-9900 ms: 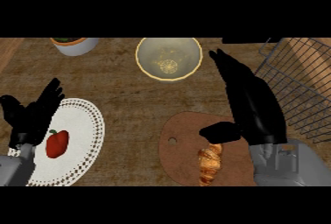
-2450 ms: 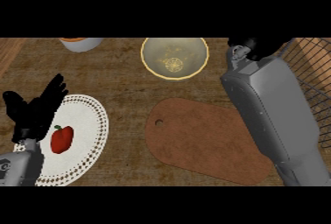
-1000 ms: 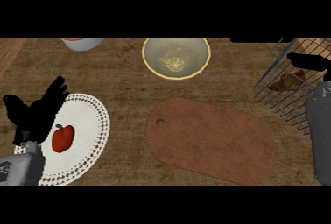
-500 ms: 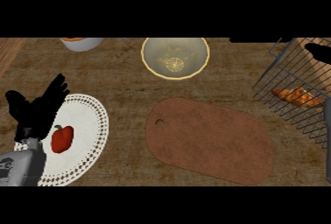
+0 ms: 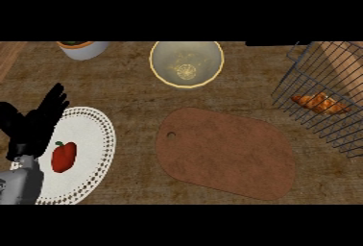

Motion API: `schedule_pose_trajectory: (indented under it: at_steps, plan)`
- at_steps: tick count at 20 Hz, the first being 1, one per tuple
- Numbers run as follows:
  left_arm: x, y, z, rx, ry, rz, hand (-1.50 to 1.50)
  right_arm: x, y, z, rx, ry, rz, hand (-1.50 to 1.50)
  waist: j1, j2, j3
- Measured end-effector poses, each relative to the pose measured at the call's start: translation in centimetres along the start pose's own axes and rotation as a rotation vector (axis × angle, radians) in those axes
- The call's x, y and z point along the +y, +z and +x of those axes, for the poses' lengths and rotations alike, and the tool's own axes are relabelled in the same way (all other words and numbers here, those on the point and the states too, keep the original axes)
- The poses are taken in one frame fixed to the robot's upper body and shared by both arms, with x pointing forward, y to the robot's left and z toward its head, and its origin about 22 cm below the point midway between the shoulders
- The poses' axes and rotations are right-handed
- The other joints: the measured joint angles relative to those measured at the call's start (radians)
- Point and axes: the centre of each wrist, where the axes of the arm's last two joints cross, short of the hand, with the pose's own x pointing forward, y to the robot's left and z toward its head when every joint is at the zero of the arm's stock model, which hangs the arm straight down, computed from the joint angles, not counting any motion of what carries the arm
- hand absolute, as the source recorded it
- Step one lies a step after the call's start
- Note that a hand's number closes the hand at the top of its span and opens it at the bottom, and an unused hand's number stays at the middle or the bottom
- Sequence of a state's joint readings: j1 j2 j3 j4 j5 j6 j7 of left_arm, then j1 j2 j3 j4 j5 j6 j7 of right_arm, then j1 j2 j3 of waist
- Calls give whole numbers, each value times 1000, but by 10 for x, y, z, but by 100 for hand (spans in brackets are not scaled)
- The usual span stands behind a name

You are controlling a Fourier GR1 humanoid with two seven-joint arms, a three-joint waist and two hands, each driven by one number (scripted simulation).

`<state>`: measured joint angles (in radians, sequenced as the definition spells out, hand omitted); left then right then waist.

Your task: Pick the croissant from the cutting board and place it in the basket

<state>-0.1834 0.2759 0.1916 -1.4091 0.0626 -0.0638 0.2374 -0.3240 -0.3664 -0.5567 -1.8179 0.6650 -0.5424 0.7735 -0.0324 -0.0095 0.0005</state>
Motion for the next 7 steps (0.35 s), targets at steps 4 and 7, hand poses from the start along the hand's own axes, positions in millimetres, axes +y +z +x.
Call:
schedule_pose_trajectory:
  at_steps: [4, 7]
  plan:
    - [1, 1, -1, -5, 0, 8, 0, -54, -3, -25, 27, 26, 54, -150, -6, 0, 0]
    - [0, 3, 2, -1, 1, 4, 0, -92, -3, -36, 43, 35, 106, -150, -5, 0, 0]
